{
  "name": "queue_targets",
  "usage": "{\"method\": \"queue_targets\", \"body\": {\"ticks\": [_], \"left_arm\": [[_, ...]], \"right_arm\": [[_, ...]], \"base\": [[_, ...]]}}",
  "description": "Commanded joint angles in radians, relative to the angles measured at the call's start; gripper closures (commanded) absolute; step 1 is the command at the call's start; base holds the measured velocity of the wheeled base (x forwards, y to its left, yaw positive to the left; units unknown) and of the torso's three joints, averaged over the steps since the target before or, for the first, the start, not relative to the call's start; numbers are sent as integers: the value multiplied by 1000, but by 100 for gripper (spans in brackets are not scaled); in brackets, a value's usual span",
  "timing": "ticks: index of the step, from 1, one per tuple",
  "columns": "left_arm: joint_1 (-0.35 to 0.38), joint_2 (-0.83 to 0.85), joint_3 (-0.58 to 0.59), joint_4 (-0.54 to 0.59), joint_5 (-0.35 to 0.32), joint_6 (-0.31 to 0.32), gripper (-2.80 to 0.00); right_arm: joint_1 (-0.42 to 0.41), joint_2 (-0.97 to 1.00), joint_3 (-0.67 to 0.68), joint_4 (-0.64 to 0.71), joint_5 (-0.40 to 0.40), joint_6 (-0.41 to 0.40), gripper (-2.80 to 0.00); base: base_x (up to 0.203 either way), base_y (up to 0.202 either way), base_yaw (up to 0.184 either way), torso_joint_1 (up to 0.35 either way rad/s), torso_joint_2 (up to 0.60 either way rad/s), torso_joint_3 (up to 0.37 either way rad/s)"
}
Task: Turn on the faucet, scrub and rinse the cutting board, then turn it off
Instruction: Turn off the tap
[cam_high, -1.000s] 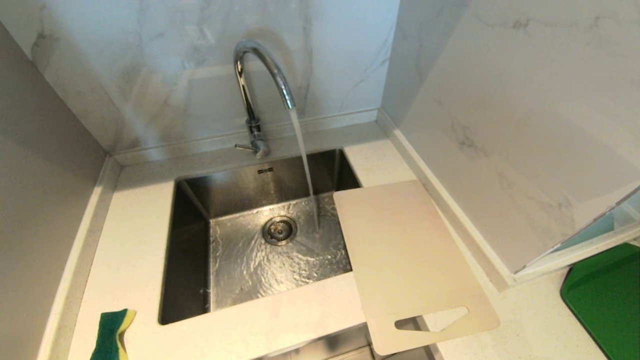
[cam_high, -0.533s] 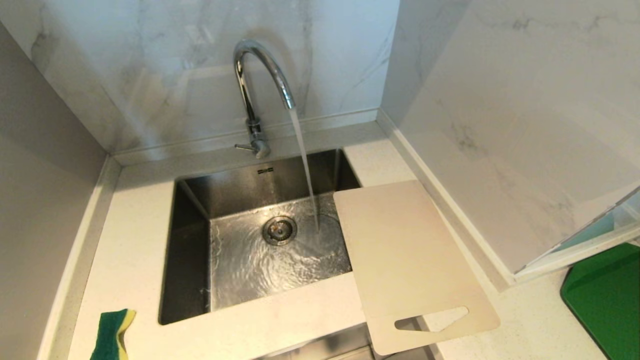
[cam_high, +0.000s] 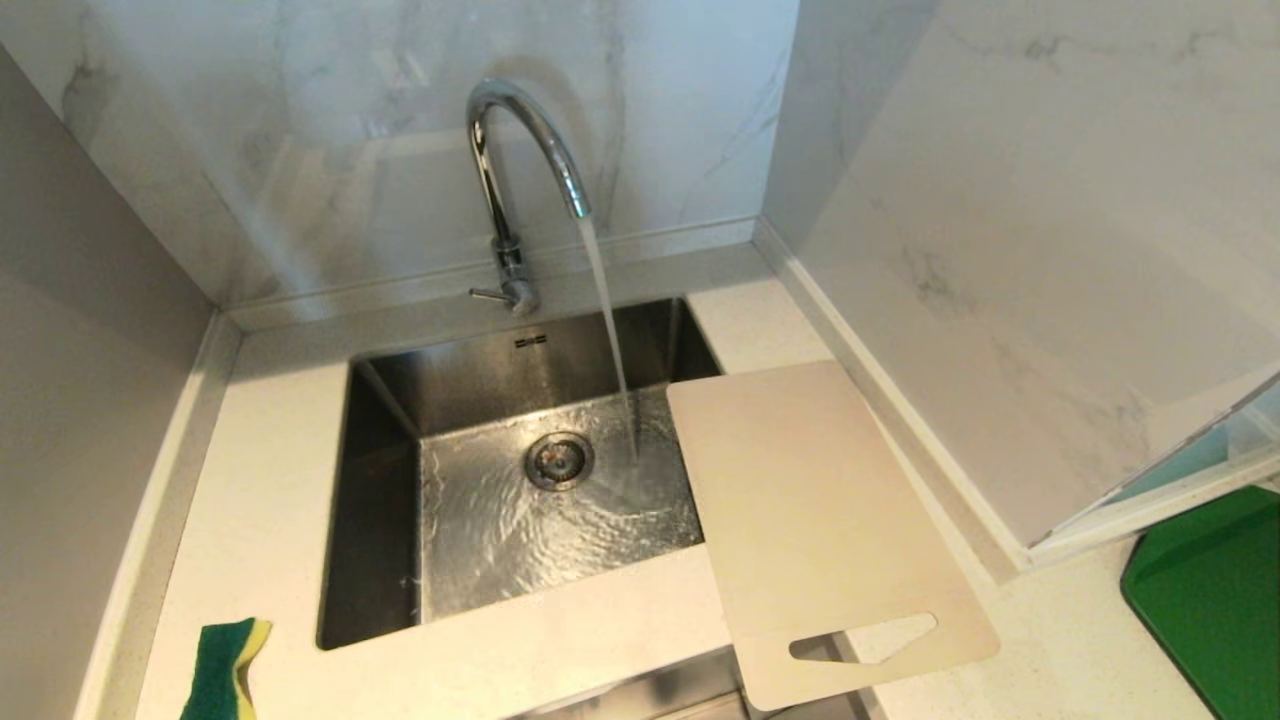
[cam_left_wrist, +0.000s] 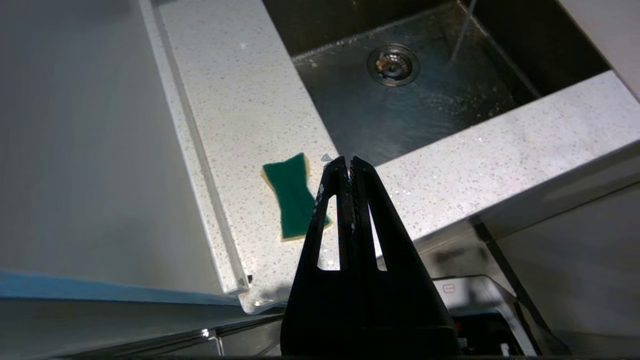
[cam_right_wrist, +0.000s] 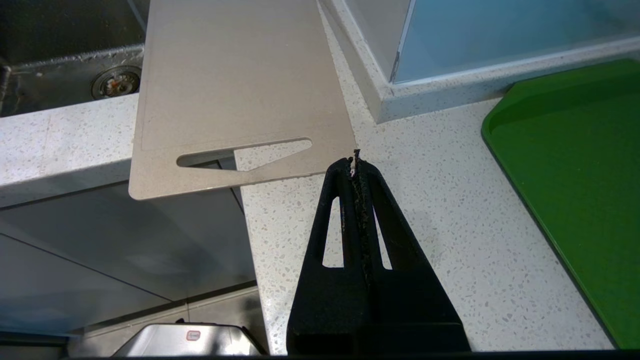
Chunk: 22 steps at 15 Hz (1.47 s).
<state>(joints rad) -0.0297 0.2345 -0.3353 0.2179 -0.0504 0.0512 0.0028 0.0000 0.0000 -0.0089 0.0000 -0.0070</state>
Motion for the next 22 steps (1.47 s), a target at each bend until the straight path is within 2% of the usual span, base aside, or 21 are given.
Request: {"method": "queue_targets", "body": {"ticks": [1, 9, 12, 14, 17, 20, 22], "left_arm": [[-16, 23, -4, 5, 0, 4, 0], [-15, 33, -2, 57, 30, 7, 0], [5, 121, -9, 45, 24, 23, 0], [46, 219, -29, 14, -25, 26, 0], [40, 348, -78, -39, -64, 42, 0], [75, 425, -148, -47, -142, 93, 0], [79, 499, -199, -29, -185, 99, 0]], "right_arm": [[0, 0, 0, 0, 0, -1, 0], [0, 1, 0, 0, 0, -1, 0], [0, 2, 0, 0, 0, -1, 0], [0, 1, 0, 0, 0, -1, 0], [0, 2, 0, 0, 0, -1, 0], [0, 1, 0, 0, 0, -1, 0], [0, 2, 0, 0, 0, -1, 0]], "base": [[0, 0, 0, 0, 0, 0], [0, 0, 0, 0, 0, 0], [0, 0, 0, 0, 0, 0], [0, 0, 0, 0, 0, 0], [0, 0, 0, 0, 0, 0], [0, 0, 0, 0, 0, 0], [0, 0, 0, 0, 0, 0]]}}
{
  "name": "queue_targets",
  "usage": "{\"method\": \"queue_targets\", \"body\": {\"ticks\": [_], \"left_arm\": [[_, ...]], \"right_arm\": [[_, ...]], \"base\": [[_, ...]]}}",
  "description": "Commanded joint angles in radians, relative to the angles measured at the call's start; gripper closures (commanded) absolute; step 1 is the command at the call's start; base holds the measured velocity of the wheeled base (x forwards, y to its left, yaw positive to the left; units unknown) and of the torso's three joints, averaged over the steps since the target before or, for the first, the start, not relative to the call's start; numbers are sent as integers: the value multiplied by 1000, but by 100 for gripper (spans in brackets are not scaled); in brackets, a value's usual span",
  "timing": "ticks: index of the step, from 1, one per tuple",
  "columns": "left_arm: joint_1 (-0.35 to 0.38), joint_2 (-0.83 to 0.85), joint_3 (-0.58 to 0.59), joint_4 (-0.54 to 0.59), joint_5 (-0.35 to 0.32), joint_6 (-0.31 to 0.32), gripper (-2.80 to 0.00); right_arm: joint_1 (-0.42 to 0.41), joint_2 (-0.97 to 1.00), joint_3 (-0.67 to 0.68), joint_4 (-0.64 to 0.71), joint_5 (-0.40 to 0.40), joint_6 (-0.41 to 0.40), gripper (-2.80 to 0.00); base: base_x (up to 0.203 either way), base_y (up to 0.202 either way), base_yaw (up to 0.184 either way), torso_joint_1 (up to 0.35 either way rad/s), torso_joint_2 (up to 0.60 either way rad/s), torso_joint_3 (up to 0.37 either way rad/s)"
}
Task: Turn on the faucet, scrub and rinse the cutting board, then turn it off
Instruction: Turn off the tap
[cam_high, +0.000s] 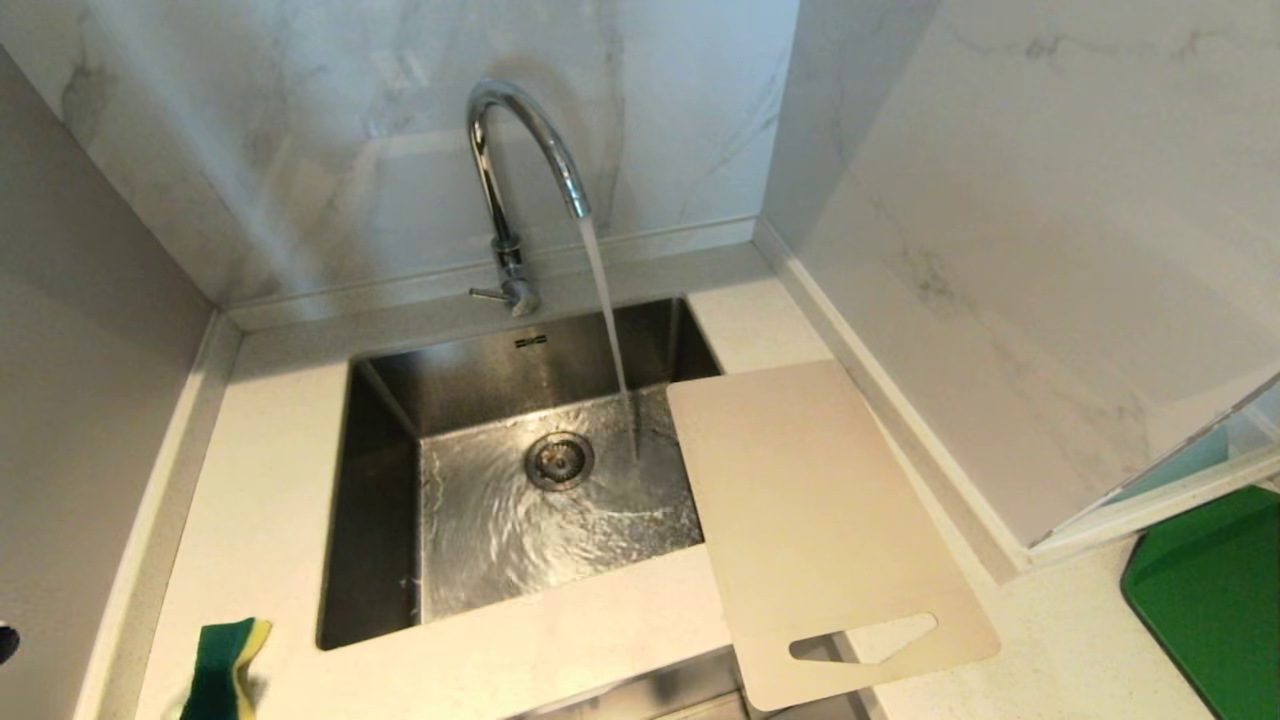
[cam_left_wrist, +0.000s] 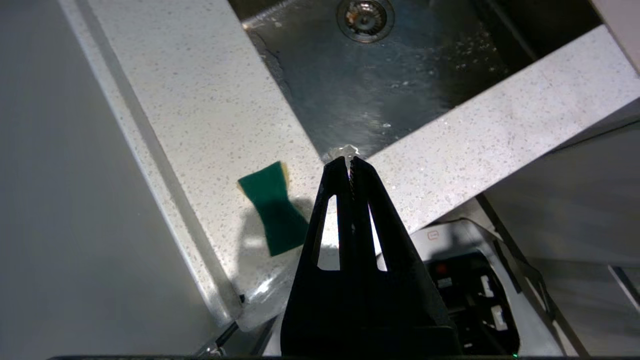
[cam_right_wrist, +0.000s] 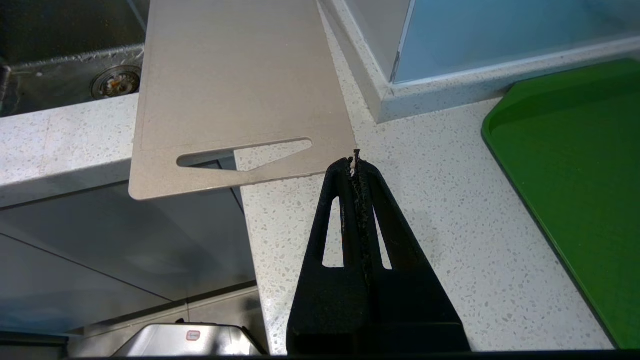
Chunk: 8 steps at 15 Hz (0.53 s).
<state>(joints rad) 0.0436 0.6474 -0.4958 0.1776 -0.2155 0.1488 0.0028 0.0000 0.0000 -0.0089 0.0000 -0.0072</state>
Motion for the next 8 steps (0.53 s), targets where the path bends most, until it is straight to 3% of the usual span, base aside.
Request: {"method": "queue_targets", "body": {"ticks": [1, 8], "left_arm": [[7, 125, -77, 32, -38, 3, 0], [-15, 488, -472, 160, -58, 14, 0]], "right_arm": [[0, 1, 0, 0, 0, 0, 0], [0, 2, 0, 0, 0, 0, 0]], "base": [[0, 0, 0, 0, 0, 0], [0, 0, 0, 0, 0, 0]]}}
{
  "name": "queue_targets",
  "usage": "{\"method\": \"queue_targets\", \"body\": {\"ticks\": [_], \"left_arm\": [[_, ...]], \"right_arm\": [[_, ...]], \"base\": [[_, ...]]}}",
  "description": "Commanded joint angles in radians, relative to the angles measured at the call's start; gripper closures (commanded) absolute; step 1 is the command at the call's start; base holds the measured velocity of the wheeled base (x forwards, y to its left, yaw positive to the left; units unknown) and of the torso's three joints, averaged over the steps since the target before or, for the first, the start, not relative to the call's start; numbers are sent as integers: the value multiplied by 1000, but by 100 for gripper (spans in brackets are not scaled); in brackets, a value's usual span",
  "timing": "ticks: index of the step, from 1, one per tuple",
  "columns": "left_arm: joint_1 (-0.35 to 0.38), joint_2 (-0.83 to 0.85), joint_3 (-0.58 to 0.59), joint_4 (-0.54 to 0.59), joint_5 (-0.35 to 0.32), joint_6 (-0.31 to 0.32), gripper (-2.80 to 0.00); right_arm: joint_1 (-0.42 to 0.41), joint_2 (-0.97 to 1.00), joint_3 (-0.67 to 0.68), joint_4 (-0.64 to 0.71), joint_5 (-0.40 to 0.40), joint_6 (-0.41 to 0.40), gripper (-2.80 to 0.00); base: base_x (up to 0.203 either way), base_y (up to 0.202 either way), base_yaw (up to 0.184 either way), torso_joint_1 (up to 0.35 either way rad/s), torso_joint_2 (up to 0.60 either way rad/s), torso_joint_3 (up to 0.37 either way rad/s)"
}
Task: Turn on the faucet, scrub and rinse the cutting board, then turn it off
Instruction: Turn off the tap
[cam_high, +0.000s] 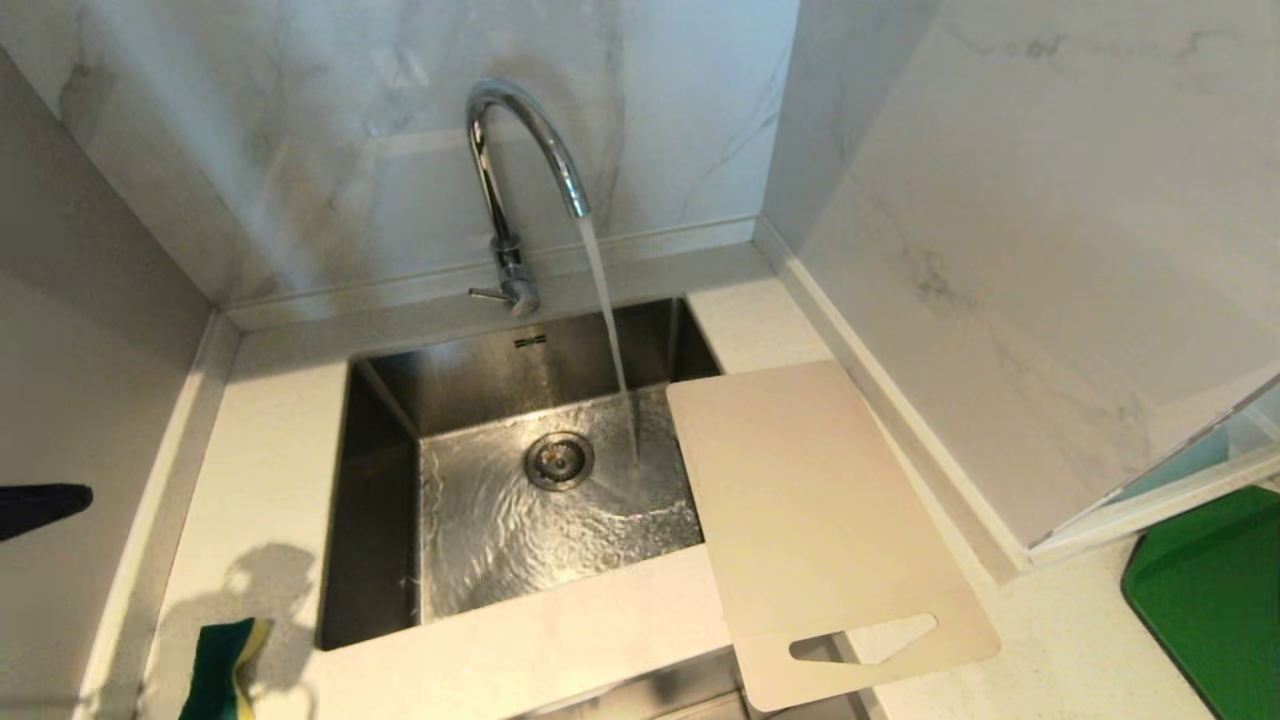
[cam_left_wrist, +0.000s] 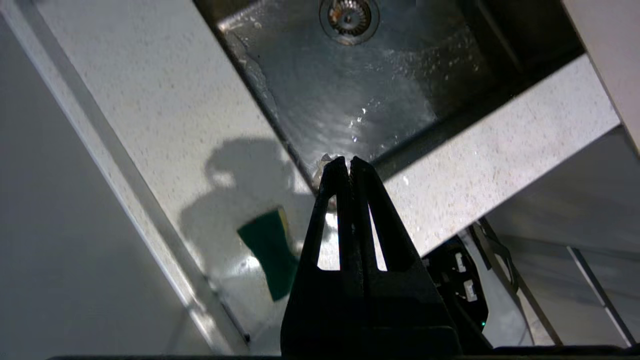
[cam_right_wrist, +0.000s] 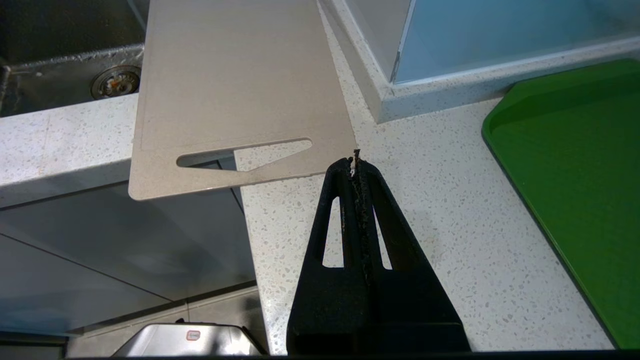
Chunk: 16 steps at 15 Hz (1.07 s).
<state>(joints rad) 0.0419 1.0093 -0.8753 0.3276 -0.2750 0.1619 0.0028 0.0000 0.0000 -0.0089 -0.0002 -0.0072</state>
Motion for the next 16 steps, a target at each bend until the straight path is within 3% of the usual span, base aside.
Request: {"method": "queue_targets", "body": {"ticks": [1, 3, 4, 8, 11, 14, 16], "left_arm": [[-20, 175, -160, 29, 8, 1, 0], [-53, 272, -304, 109, 28, 1, 0], [-102, 318, -354, 143, 58, 1, 0], [-264, 516, -472, 165, 259, -5, 0], [-314, 684, -625, 160, 300, -35, 0], [-356, 827, -779, 150, 348, -115, 0], [-380, 903, -835, 76, 386, -148, 0]], "right_arm": [[0, 2, 0, 0, 0, 0, 0], [0, 0, 0, 0, 0, 0, 0], [0, 1, 0, 0, 0, 0, 0], [0, 1, 0, 0, 0, 0, 0], [0, 2, 0, 0, 0, 0, 0], [0, 1, 0, 0, 0, 0, 0], [0, 2, 0, 0, 0, 0, 0]], "base": [[0, 0, 0, 0, 0, 0], [0, 0, 0, 0, 0, 0], [0, 0, 0, 0, 0, 0], [0, 0, 0, 0, 0, 0], [0, 0, 0, 0, 0, 0], [0, 0, 0, 0, 0, 0], [0, 0, 0, 0, 0, 0]]}}
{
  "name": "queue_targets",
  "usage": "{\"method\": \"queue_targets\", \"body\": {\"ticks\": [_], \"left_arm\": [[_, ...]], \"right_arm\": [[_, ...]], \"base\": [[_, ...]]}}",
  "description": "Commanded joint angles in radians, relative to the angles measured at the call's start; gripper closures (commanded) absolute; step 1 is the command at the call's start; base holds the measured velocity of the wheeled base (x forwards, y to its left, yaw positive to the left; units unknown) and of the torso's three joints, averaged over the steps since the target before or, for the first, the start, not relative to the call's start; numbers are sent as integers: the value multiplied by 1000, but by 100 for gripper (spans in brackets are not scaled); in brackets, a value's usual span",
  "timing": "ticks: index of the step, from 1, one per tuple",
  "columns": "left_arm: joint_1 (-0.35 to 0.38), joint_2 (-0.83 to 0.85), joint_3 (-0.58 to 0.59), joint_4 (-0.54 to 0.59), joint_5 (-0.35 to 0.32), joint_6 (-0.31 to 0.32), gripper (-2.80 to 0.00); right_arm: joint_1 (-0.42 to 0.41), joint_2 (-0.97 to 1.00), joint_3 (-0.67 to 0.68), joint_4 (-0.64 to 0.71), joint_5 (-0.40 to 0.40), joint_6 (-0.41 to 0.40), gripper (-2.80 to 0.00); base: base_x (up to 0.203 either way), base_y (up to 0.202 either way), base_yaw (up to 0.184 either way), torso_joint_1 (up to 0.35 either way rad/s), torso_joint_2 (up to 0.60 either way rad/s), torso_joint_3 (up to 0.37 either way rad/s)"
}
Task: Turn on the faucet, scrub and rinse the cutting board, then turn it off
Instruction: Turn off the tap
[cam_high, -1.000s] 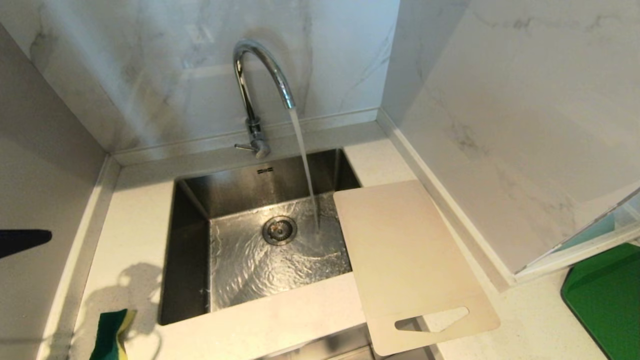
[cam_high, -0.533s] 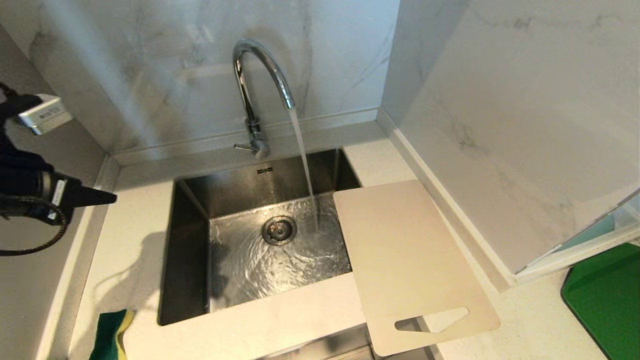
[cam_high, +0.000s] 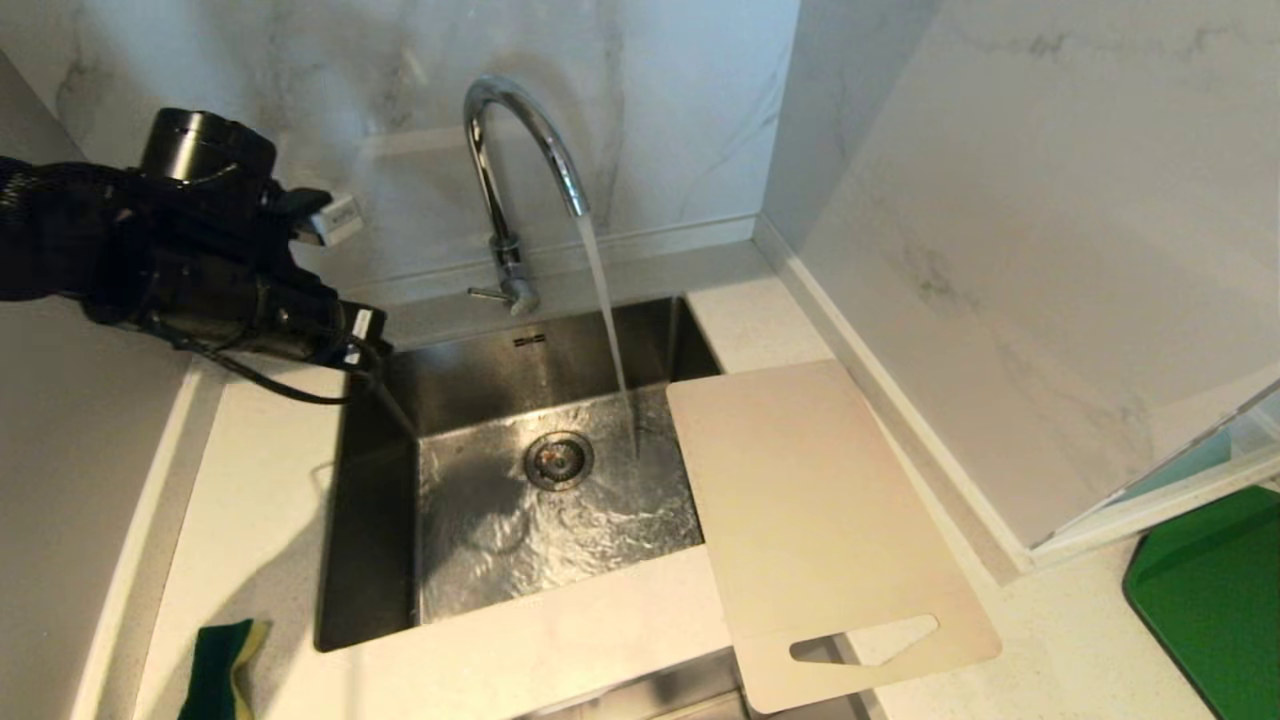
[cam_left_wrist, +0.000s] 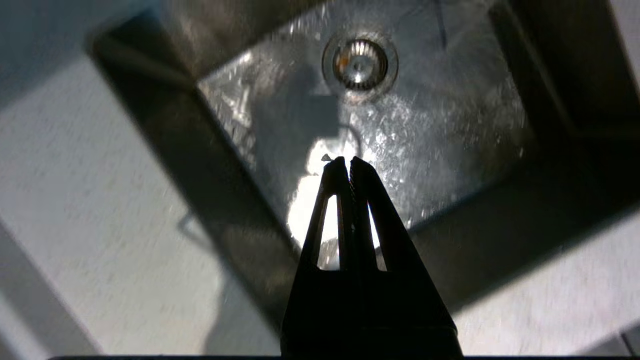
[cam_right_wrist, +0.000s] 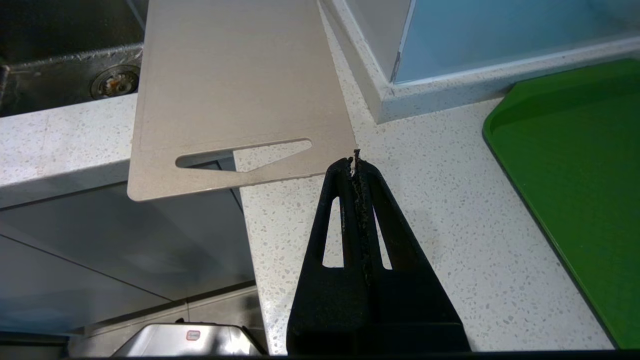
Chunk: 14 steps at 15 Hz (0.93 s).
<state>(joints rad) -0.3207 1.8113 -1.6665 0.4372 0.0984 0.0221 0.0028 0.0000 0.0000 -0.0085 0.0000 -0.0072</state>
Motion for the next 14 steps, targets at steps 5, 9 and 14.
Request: {"method": "queue_targets", "body": {"ticks": [5, 9, 14], "left_arm": [[-40, 247, -117, -242, 84, 8, 0], [-54, 324, -133, -439, 138, 77, 0], [-61, 390, -184, -461, 148, 83, 0]], "right_arm": [[0, 2, 0, -1, 0, 0, 0], [0, 1, 0, -1, 0, 0, 0], [0, 0, 0, -1, 0, 0, 0]], "base": [[0, 0, 0, 0, 0, 0], [0, 0, 0, 0, 0, 0], [0, 0, 0, 0, 0, 0]]}}
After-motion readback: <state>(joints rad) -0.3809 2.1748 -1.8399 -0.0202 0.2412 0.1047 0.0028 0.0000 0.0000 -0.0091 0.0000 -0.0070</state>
